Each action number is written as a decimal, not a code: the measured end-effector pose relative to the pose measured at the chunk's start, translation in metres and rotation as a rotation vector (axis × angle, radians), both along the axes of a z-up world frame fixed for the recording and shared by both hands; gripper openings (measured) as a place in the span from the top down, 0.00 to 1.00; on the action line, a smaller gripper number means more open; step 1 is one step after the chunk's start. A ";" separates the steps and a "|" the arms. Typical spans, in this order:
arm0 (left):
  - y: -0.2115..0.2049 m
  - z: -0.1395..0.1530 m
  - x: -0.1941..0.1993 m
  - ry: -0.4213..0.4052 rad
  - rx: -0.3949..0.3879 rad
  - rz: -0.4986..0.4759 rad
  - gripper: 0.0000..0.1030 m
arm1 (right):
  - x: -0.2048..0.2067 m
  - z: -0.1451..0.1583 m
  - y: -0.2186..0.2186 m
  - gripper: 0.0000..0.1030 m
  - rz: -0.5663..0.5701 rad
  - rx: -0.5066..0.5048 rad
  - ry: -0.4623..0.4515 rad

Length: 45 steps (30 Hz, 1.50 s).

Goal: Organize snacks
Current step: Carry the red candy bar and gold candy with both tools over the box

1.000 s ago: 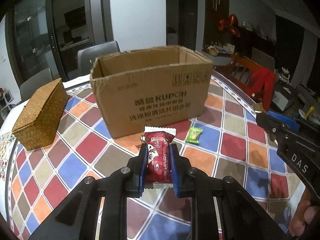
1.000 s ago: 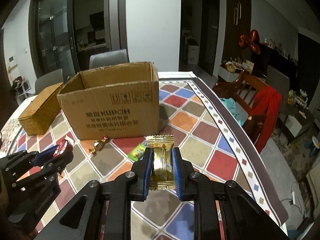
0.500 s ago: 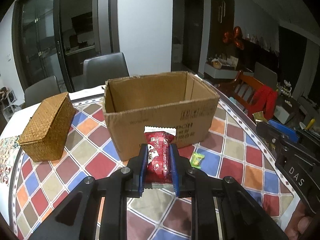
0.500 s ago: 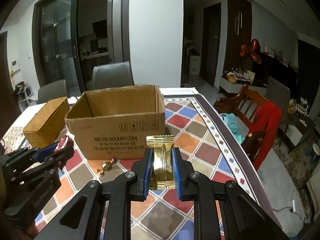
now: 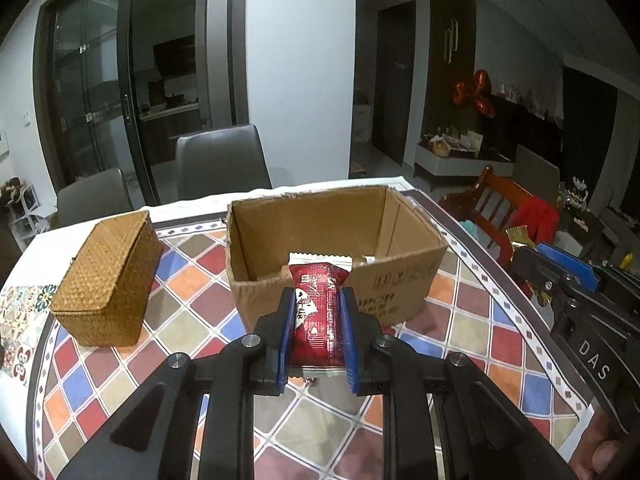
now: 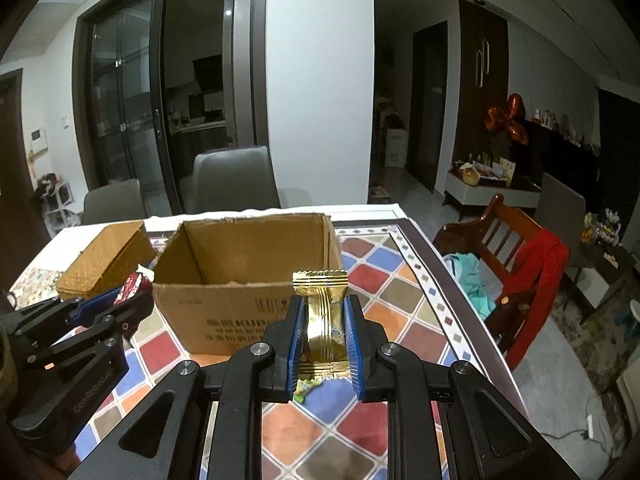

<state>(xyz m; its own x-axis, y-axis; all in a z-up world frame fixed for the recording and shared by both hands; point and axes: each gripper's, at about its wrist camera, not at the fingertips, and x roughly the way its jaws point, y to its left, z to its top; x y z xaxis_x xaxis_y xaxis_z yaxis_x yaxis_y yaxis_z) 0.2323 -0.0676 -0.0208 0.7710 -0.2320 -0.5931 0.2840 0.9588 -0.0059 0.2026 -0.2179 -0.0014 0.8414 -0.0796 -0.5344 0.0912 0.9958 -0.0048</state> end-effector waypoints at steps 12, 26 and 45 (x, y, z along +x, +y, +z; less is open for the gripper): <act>0.000 0.018 0.024 -0.026 -0.014 0.011 0.78 | 0.021 0.014 0.001 0.79 0.009 -0.003 -0.030; 0.002 0.030 0.050 -0.049 -0.018 0.025 0.78 | 0.042 0.026 0.006 0.79 0.022 -0.002 -0.064; 0.004 0.020 0.096 -0.026 -0.030 0.043 0.78 | 0.098 0.022 0.014 0.79 0.045 -0.004 -0.049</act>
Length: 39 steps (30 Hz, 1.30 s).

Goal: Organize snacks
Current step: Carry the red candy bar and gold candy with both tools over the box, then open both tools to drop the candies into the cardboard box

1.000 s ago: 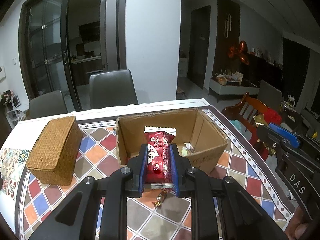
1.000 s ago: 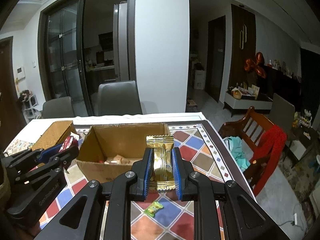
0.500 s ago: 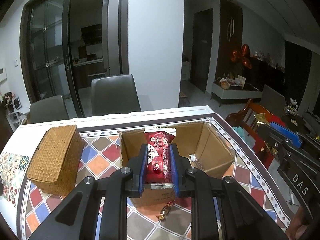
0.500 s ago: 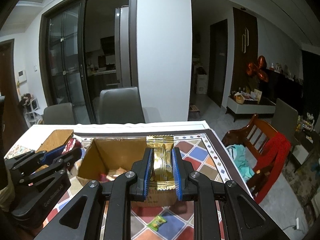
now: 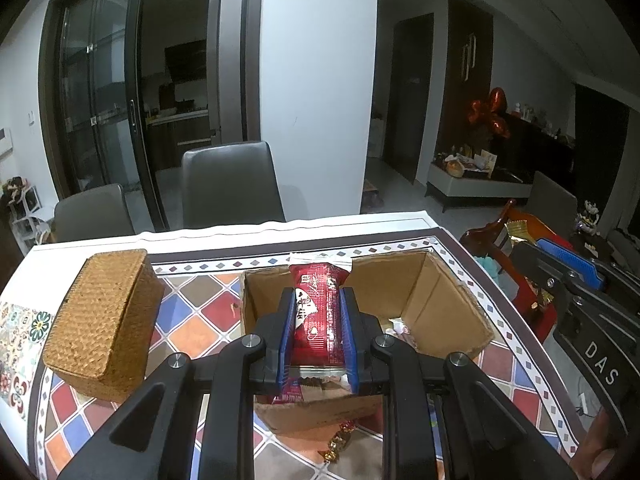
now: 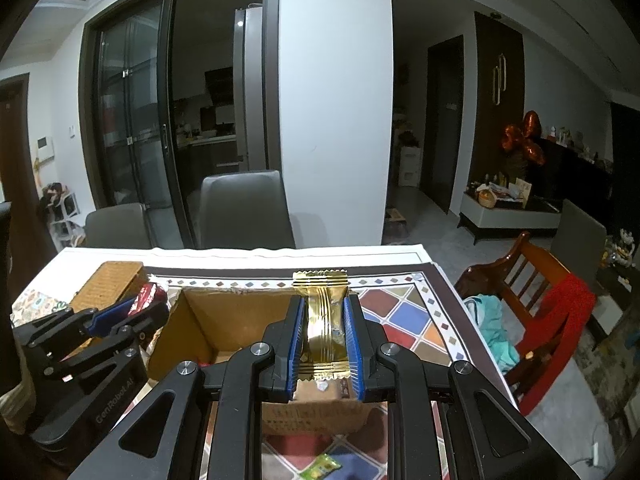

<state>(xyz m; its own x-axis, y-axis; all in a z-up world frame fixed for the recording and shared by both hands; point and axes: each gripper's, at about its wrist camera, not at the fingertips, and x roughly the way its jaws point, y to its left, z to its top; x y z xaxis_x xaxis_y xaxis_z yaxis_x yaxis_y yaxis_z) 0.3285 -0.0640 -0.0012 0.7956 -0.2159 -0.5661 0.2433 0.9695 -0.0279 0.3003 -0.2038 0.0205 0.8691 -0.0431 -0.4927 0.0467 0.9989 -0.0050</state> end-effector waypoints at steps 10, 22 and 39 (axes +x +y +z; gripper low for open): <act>-0.003 -0.016 0.024 0.034 -0.005 0.000 0.78 | 0.026 -0.014 0.002 0.79 0.010 0.000 0.035; -0.007 -0.032 0.040 0.057 0.001 -0.005 0.75 | 0.049 -0.030 0.003 0.79 0.027 -0.005 0.082; 0.001 -0.021 0.026 0.019 0.005 0.038 0.38 | 0.039 -0.021 0.001 0.47 -0.015 -0.022 0.050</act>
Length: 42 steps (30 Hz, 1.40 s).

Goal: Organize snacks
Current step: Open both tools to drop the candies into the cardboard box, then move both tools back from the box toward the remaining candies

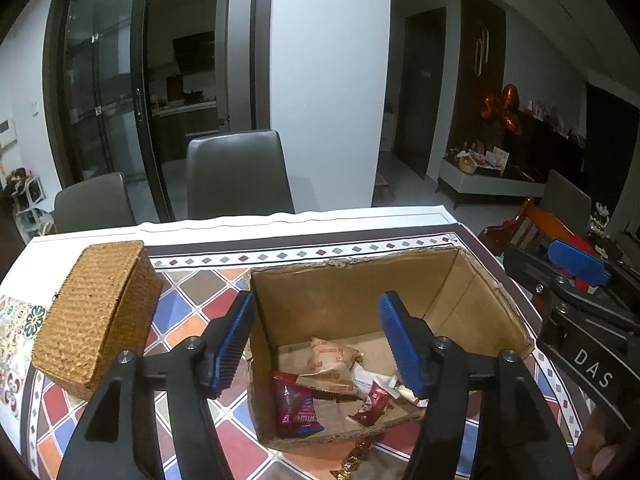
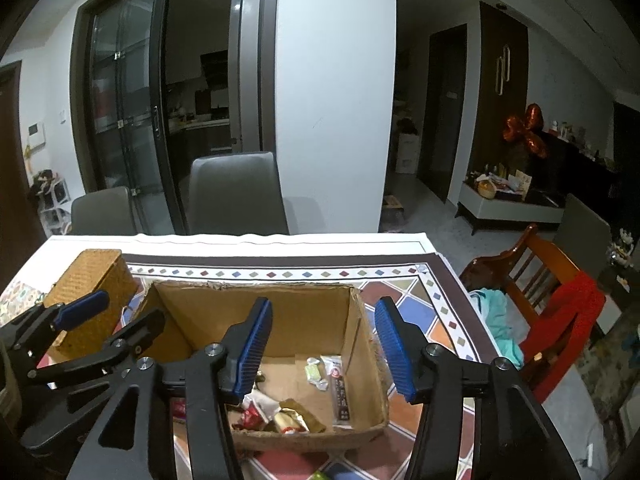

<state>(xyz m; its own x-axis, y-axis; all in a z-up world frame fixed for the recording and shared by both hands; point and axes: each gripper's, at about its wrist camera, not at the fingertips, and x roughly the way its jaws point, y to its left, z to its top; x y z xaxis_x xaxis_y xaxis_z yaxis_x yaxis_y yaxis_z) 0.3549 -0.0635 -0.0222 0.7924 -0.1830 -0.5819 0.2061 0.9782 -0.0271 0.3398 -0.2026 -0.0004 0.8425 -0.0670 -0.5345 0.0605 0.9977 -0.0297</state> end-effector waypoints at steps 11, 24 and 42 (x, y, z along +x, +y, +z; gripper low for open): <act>0.003 0.016 -0.025 -0.026 -0.001 -0.006 0.37 | -0.027 0.013 -0.003 0.47 -0.021 0.005 -0.029; 0.004 0.025 -0.058 -0.055 0.008 -0.018 0.37 | -0.063 0.022 -0.007 0.47 -0.042 0.013 -0.051; 0.007 0.010 -0.090 -0.049 0.026 -0.036 0.37 | -0.092 0.000 -0.006 0.47 -0.049 0.008 -0.017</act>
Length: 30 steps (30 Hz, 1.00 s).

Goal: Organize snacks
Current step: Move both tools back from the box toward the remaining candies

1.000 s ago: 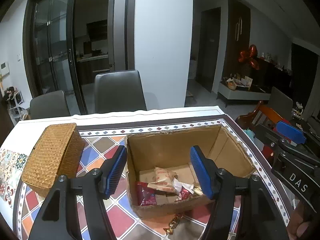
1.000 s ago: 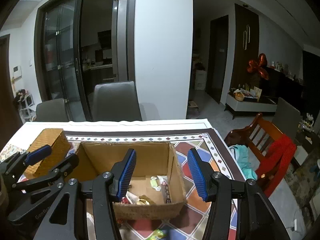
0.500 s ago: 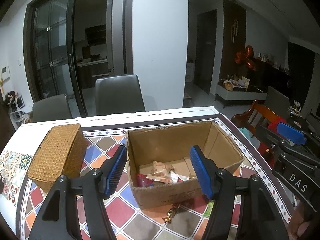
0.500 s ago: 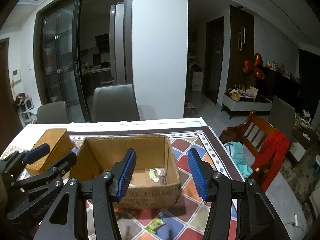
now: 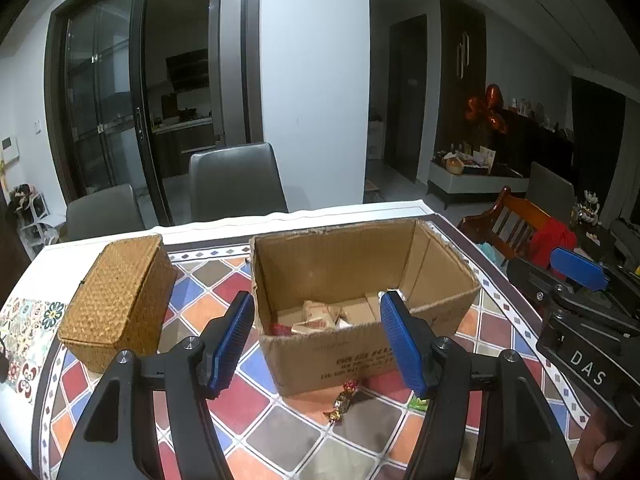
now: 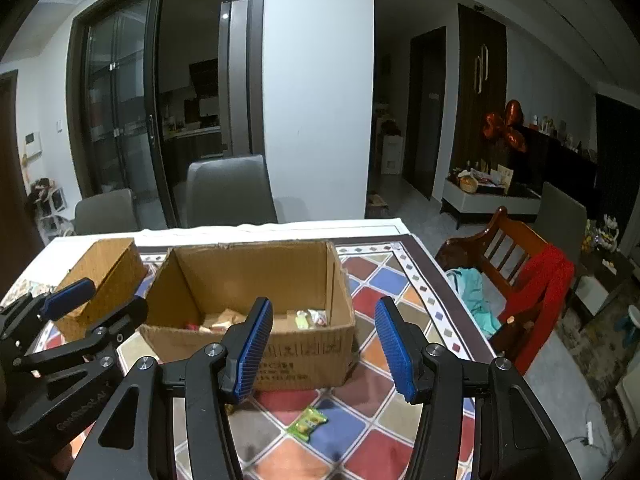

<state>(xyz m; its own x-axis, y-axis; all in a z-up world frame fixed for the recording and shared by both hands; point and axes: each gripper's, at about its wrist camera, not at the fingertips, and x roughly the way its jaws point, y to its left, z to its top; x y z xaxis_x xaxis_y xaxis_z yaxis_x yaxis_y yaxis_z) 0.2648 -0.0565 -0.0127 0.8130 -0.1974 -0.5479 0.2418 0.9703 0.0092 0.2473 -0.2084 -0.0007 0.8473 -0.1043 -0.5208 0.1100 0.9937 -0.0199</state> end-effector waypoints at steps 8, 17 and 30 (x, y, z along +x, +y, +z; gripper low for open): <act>0.000 -0.016 -0.006 0.022 0.010 -0.017 0.37 | -0.008 -0.016 0.000 0.47 -0.006 -0.002 0.026; 0.001 -0.037 -0.011 0.057 0.013 -0.029 0.37 | -0.012 -0.033 -0.002 0.47 -0.004 -0.001 0.058; -0.003 -0.064 -0.010 0.102 0.021 -0.042 0.37 | -0.013 -0.057 -0.002 0.47 0.000 -0.001 0.110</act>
<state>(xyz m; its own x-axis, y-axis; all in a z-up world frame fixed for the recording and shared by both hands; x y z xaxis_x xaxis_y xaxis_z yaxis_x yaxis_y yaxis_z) 0.2544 -0.0590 -0.0765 0.7442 -0.2178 -0.6314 0.2832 0.9591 0.0030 0.2347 -0.2105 -0.0579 0.7849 -0.1047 -0.6107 0.1066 0.9937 -0.0332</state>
